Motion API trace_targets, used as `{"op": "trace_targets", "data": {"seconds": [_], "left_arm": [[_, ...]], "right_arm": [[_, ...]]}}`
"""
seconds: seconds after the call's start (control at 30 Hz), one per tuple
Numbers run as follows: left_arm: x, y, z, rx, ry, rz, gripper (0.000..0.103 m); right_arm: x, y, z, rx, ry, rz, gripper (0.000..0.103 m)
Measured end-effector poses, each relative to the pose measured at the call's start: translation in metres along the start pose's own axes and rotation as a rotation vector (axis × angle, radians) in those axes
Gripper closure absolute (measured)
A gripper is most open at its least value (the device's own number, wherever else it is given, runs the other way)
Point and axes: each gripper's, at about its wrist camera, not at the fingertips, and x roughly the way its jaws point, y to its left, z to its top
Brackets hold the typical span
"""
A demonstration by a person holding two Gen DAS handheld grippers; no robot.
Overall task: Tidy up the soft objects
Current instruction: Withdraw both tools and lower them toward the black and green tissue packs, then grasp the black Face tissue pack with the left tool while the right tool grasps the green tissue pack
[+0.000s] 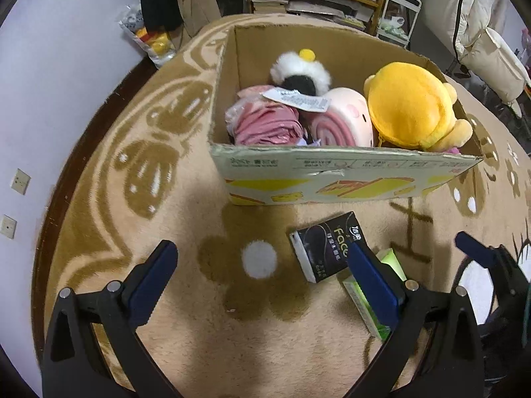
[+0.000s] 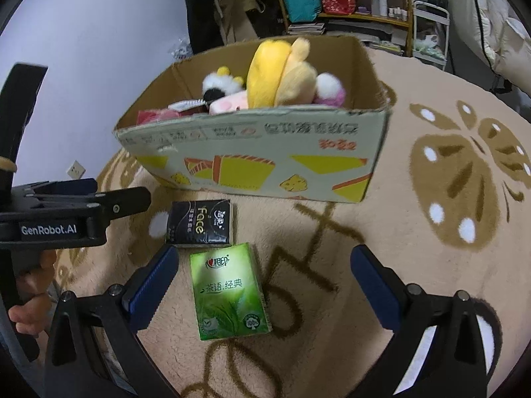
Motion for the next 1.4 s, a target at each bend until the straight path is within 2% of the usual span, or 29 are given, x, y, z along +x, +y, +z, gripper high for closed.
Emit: {"op": "trace_targets", "data": {"seconds": [0.27,0.47,0.57,0.63,0.7,0.9,1.07,1.4], "left_arm": [[0.016,-0.002,0.002,-0.008,0.041,-0.015,0.002],[0.025,-0.010,0.004,0.014,0.062,-0.042,0.002],[0.029,-0.015,0.004,0.026,0.074,-0.049,0.002],[0.032,-0.017,0.005,0.030,0.081,-0.057,0.002],[0.036,-0.021,0.006,0.035,0.088,-0.066,0.002],[0.049,-0.029,0.013,0.045,0.110,-0.088,0.002],[0.060,-0.034,0.018,0.044,0.122,-0.100,0.002],[0.083,-0.035,0.031,0.024,0.182,-0.127,0.002]], "right_arm": [[0.022,0.003,-0.004,0.035,0.074,0.022,0.000],[0.040,0.013,-0.010,-0.019,0.120,0.011,0.000],[0.048,0.018,-0.012,-0.046,0.158,0.011,0.019],[0.055,0.020,-0.013,-0.049,0.195,0.030,0.028],[0.056,0.021,-0.013,-0.052,0.190,0.042,0.045],[0.054,0.013,-0.006,-0.033,0.150,-0.001,0.045],[0.056,-0.004,-0.002,0.031,0.149,0.016,0.045],[0.048,-0.018,-0.006,0.025,0.149,0.017,0.045]]}}
